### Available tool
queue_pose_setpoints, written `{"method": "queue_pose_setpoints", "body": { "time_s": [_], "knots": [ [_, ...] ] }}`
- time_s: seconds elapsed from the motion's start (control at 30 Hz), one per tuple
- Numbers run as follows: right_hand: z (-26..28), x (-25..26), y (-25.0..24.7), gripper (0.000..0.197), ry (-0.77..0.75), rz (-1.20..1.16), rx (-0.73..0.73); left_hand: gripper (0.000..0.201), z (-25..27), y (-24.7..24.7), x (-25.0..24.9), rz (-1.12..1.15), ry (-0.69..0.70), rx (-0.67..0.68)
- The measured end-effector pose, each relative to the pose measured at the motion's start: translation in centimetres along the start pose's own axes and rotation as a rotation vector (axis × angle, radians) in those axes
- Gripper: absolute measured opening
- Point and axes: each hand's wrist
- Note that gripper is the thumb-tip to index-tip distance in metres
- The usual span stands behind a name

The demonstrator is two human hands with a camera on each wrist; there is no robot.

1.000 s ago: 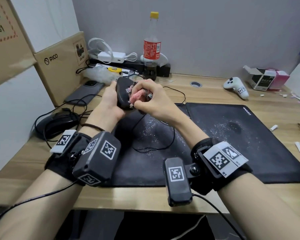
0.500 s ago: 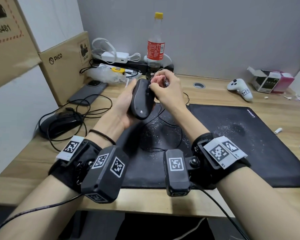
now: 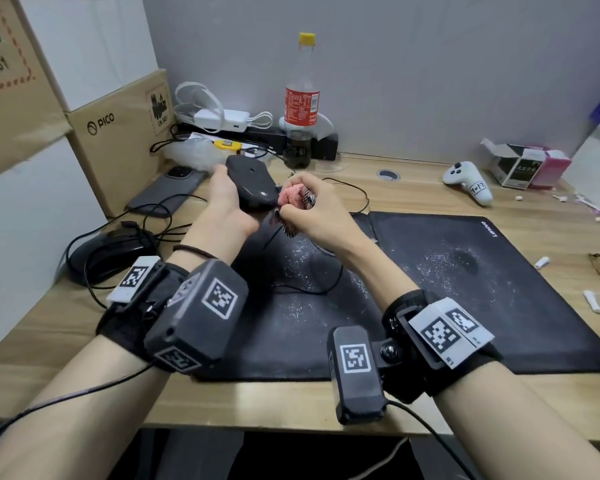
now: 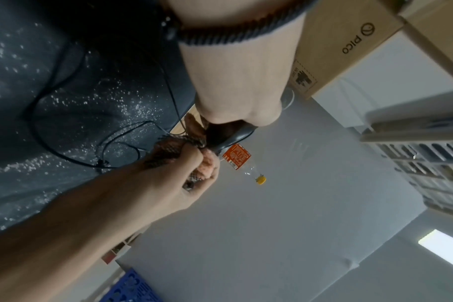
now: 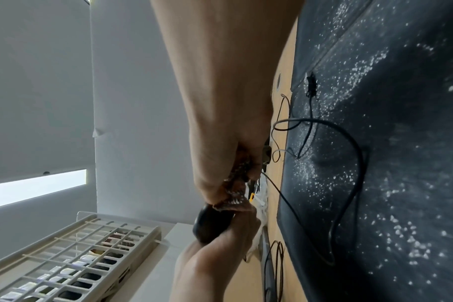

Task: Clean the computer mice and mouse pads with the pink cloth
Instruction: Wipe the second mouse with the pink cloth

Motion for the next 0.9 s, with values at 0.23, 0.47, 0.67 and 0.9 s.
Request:
{"method": "queue_pose_setpoints", "body": {
  "time_s": [0.23, 0.47, 0.67, 0.9],
  "knots": [
    [-1.6, 1.1, 0.1, 0.02, -0.059, -0.118, -0.181, 0.056, 2.4, 0.8, 1.3, -0.147, 0.064, 0.196],
    [-2.4, 0.8, -0.1, 0.015, -0.008, -0.145, -0.159, 0.047, 2.0, -0.3, 2.2, -0.092, 0.057, 0.299],
    [-0.8, 1.2, -0.4, 0.018, -0.08, 0.068, 0.138, 0.037, 1.4, -0.7, 2.2, 0.006, -0.035, 0.304],
    [-3.0, 1.6, -1.1, 0.017, -0.071, -0.08, -0.187, 0.037, 2.8, 0.4, 3.2, -0.222, -0.081, 0.325]
  ]
}}
Point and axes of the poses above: each hand's wrist, its own z-axis away from the middle knuckle, its own y-axis out of the palm, x = y × z, and after that the axes turned 9 degrees about -z, right-handed
